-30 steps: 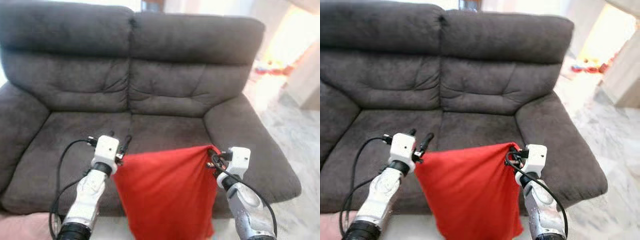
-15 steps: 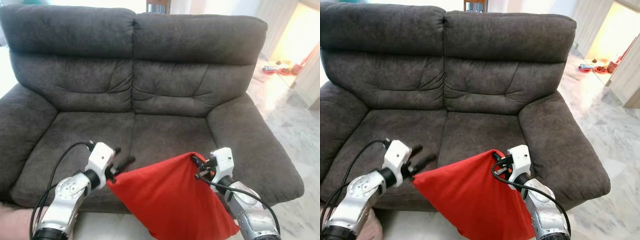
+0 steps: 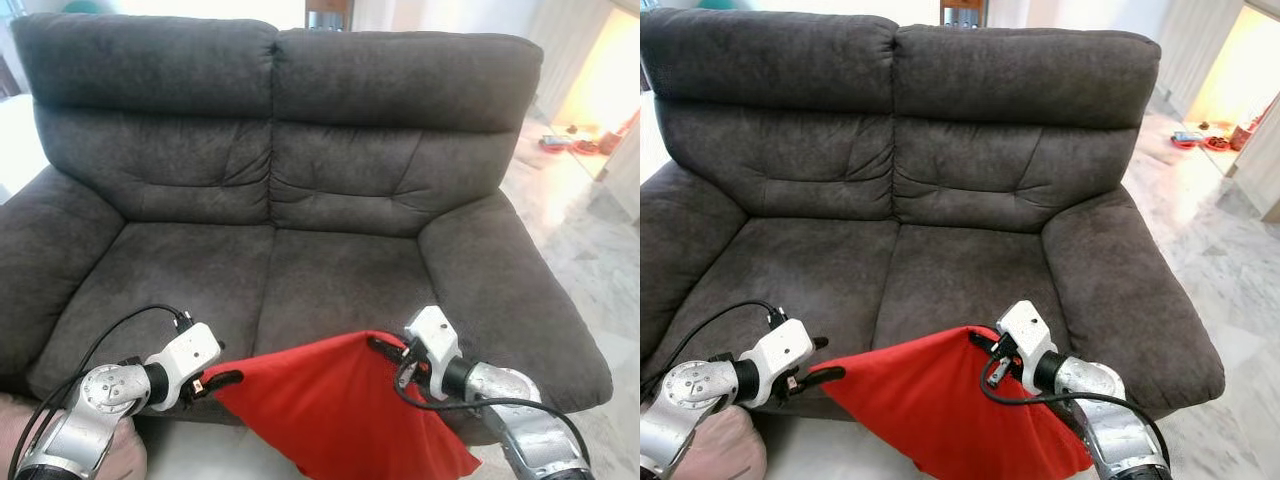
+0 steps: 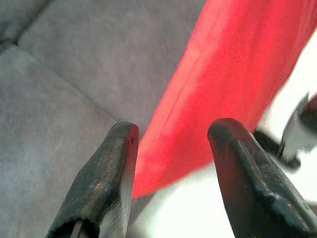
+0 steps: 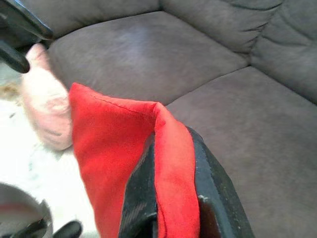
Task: Move the pillow to the sofa from floor
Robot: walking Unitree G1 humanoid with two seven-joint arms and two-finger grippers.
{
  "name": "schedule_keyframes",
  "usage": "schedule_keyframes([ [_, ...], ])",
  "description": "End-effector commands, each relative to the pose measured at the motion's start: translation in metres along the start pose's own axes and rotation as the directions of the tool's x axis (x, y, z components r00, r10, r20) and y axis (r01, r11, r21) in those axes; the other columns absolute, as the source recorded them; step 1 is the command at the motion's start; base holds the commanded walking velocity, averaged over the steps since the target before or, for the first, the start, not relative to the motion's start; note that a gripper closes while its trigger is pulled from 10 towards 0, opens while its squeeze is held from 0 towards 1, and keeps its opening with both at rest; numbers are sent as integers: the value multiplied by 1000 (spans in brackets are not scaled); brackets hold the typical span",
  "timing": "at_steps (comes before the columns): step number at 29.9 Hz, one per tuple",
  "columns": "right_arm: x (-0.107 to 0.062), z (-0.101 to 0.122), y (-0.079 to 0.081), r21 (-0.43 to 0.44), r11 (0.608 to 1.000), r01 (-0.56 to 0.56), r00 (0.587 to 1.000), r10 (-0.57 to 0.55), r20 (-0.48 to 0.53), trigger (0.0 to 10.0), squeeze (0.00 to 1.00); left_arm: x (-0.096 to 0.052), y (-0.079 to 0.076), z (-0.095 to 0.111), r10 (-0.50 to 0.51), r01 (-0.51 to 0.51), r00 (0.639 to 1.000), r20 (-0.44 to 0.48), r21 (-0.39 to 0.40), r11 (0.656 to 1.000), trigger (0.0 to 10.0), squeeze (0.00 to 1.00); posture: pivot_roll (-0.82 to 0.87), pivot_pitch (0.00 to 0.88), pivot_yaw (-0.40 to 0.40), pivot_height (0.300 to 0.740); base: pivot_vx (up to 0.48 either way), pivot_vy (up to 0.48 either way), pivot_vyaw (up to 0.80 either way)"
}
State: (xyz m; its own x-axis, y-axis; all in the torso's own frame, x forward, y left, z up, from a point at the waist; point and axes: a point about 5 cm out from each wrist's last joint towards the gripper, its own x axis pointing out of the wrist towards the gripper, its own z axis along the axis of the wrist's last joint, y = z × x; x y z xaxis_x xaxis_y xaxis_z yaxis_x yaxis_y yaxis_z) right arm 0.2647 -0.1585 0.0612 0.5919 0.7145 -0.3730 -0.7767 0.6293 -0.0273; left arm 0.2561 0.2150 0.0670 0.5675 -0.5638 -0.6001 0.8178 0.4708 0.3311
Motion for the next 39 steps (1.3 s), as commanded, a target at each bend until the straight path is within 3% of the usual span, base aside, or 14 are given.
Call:
schedule_keyframes([
  [1, -1, 25, 4, -109, 991, -78, 994, 85, 62, 10000, 0, 1, -8, -12, -54, 61, 995, -88, 74, 995, 10000, 0, 122, 0, -55, 738, 0, 0, 0],
  [13, -13, 28, 17, -131, 959, -253, 966, 256, 11, 10000, 0, 4, -8, -26, -11, 29, 994, -108, 162, 986, 10000, 0, 119, 0, -53, 738, 0, 0, 0],
  [23, -11, 43, 27, -158, 933, -324, 943, 332, 28, 10000, 0, 11, -19, -41, -36, 51, 992, -117, 125, 991, 10000, 0, 115, 0, -58, 738, 0, 0, 0],
  [28, -10, 46, 29, -160, 927, -339, 937, 347, 27, 10000, 0, 11, -20, -42, -45, 61, 992, -117, 132, 989, 10000, 0, 116, 0, -61, 738, 0, 0, 0],
  [30, -8, 44, 29, -162, 929, -334, 940, 341, 18, 10000, 0, 9, -15, -34, -25, 36, 997, -78, 142, 989, 10000, 0, 124, 0, -63, 738, 0, 0, 0],
  [31, -8, 43, 28, -161, 929, -333, 940, 340, 14, 10000, 0, 8, -13, -31, -14, 22, 998, -61, 137, 990, 10000, 0, 125, 0, -63, 738, 0, 0, 0],
  [34, -6, 42, 29, -153, 929, -336, 940, 341, 11, 10000, 0, 7, -6, -15, 30, -29, 998, 49, -19, 999, 10000, 0, 128, 0, -63, 738, 0, 0, 0],
  [35, -6, 42, 30, -152, 930, -336, 940, 341, 11, 10000, 0, 6, -6, -11, 30, -25, 997, 74, -58, 998, 10000, 788, 128, 0, -64, 738, 0, 0, 0],
  [36, -5, 42, 30, -150, 930, -337, 940, 342, 9, 10000, 0, 4, -8, -4, -3, 16, 993, 118, -106, 994, 10000, 1000, 128, 0, -64, 738, 0, 0, 0],
  [39, -3, 43, 31, -151, 929, -339, 939, 344, 12, 10000, 0, 3, -11, 3, -38, 59, 987, 156, -131, 990, 10000, 1000, 130, 0, -64, 738, 0, 0, 0],
])
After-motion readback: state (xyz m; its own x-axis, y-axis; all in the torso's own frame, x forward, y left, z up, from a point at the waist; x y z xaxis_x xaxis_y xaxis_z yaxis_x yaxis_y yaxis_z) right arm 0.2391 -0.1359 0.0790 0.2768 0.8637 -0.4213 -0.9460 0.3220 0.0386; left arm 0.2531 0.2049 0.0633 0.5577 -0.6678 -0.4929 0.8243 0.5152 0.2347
